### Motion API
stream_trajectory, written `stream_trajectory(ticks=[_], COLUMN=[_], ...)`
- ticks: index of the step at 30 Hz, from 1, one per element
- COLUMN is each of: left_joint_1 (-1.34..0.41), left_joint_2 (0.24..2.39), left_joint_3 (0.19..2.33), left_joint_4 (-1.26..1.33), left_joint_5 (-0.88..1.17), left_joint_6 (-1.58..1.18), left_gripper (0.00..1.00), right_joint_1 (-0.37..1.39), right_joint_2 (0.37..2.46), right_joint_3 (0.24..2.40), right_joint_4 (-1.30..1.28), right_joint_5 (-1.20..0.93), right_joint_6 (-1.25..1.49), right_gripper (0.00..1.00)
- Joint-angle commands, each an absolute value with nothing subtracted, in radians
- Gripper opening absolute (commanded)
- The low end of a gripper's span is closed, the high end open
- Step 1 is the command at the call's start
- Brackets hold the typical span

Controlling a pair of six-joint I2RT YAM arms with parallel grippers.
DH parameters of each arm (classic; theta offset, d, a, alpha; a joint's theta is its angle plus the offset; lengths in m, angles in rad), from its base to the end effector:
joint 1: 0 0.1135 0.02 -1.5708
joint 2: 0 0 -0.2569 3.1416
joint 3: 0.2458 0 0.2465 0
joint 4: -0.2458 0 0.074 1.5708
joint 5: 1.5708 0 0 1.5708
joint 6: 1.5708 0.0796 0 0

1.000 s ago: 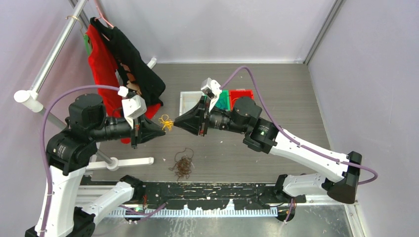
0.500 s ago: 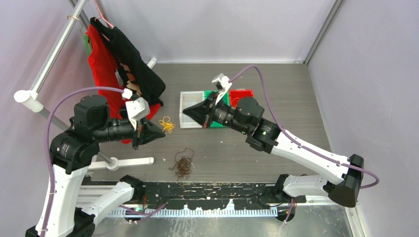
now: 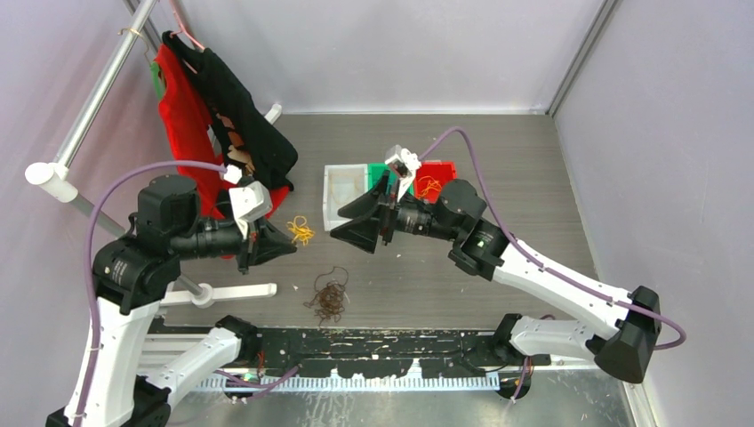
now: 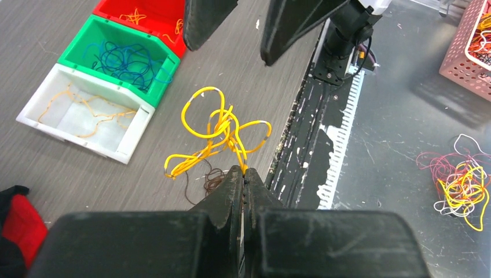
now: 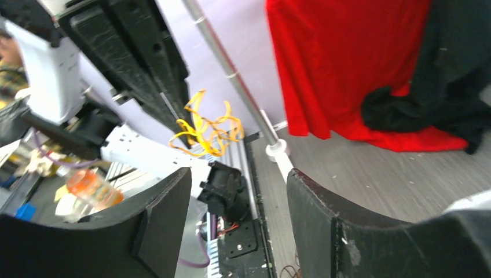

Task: Untangle the cables
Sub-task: Untie the cable.

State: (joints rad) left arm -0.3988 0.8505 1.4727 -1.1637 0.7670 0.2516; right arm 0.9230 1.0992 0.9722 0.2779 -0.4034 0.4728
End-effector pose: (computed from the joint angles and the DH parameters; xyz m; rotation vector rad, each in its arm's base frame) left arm 0.0913 -0.0984 0.4270 1.0783 1.7607 -0.8937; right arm 0.1522 0.2530 0.3937 -0.7074 1.4325 1.4056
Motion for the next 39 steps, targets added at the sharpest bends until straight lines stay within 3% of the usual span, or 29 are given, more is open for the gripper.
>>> stream_trajectory(ticks=[1, 12, 14, 16, 18, 28, 35, 36, 39], left_joint_1=[-0.394, -0.394, -0.395, -0.395, -0.394, -0.394, -0.394, -0.395, -0.394], left_joint_2=[0.859, 0.872, 0.874, 0.876, 0.875, 0.857, 0.846, 0.840, 0.821], left_joint_3=[1.478, 1.488, 1.489, 1.495, 1.502, 1.505, 1.500, 1.490, 1.449], left_joint_4=[-1.155, -1.149, -1.147, -1.148, -1.155, -1.175, -1.145, -1.128, -1.077], left_joint_5=[0.815, 0.823, 0.825, 0.822, 0.818, 0.784, 0.709, 0.688, 0.689], left_joint_6=[0.262, 0.247, 0.245, 0.245, 0.251, 0.279, 0.290, 0.284, 0.280], left_gripper=[0.00, 0.00, 0.00, 0.00, 0.00, 0.00, 0.00, 0.02, 0.32], right_joint_1=[0.937, 0.979, 0.984, 0.983, 0.983, 0.886, 0.871, 0.870, 0.871], right_joint_2=[1.155, 1.289, 1.302, 1.302, 1.287, 1.121, 1.069, 1.066, 1.096], right_joint_3=[1.065, 1.201, 1.216, 1.227, 1.220, 1.028, 1.001, 0.996, 0.996], right_joint_4=[0.379, 0.353, 0.342, 0.303, 0.262, 0.282, 0.230, 0.233, 0.296], right_joint_5=[-0.609, -0.675, -0.664, -0.620, -0.553, -0.355, -0.353, -0.360, -0.429], right_joint_6=[0.438, 0.411, 0.409, 0.400, 0.388, 0.456, 0.468, 0.482, 0.575], right_gripper=[0.66, 0.46, 0.35, 0.15, 0.02, 0.01, 0.01, 0.01, 0.01])
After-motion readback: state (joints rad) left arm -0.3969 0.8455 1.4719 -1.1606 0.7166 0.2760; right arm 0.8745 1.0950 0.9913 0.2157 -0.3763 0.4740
